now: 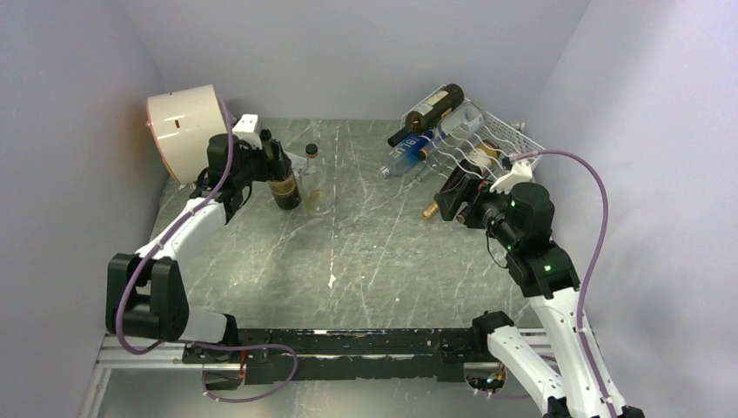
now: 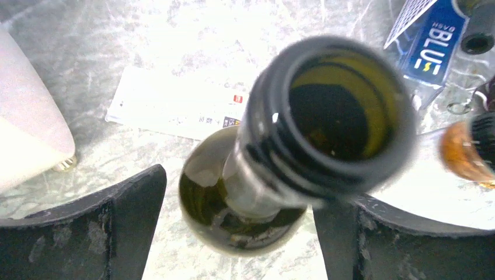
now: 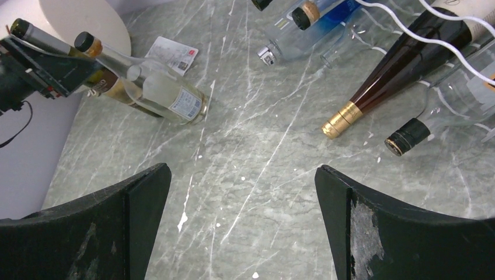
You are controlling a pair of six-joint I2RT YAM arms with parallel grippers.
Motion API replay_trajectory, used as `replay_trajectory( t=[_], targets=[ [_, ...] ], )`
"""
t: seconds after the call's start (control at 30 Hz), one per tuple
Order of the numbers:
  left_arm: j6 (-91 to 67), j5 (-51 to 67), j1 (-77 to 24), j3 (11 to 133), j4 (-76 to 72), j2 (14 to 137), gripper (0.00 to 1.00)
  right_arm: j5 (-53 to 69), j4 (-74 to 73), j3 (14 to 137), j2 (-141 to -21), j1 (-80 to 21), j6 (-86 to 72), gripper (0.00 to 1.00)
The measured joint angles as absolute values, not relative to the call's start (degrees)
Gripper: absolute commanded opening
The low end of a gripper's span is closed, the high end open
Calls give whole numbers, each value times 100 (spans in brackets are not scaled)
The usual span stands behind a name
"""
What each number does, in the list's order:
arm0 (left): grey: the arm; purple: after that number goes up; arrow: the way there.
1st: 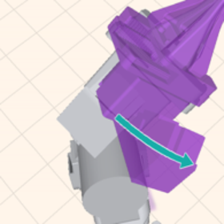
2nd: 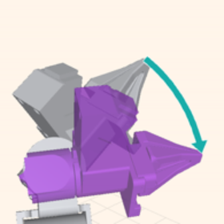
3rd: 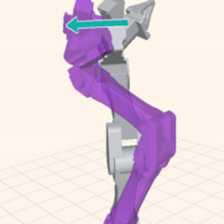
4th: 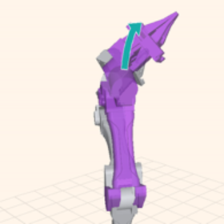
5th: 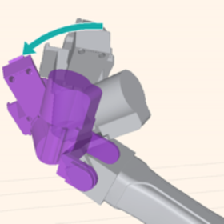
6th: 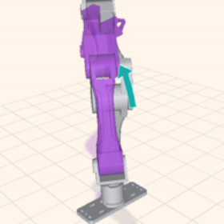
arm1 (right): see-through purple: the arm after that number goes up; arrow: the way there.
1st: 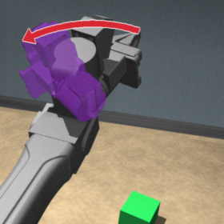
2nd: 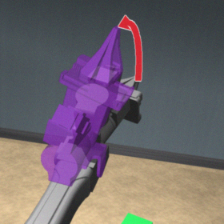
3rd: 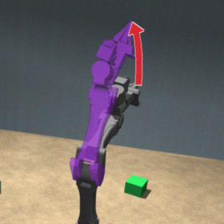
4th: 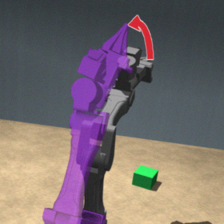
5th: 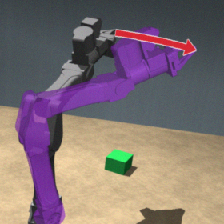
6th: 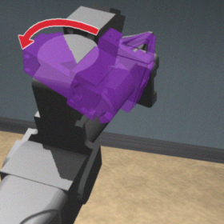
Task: Take the wine bottle off the wine rack
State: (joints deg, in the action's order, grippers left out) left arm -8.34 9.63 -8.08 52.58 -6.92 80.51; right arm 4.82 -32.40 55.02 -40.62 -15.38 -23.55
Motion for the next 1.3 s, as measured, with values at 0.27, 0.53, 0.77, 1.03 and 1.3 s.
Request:
replay_trajectory(
  t=[0.27, 0.53, 0.77, 1.03, 1.3],
  targets=[
    [-552, 773, -808, 5258, -440, 7011, 100, 532, -3245, 5448, -4160, -1538, -2394, 100],
    [-314, 840, -805, 5319, -504, 5441, 100, 486, -3288, 5196, -4493, -1538, -2353, 100],
    [-233, 1619, -808, 5494, -1087, 5120, 97, 589, -3133, 5094, -5354, -1538, -2534, 99],
    [-303, 1522, -810, 4692, -1151, 4711, 100, 235, -2788, 5531, -6834, -1535, -3400, 99],
    [-268, 1127, -1050, 4456, -1282, 4051, 98, -292, -1546, 6213, -8110, -1192, -4453, 94]
  ],
)
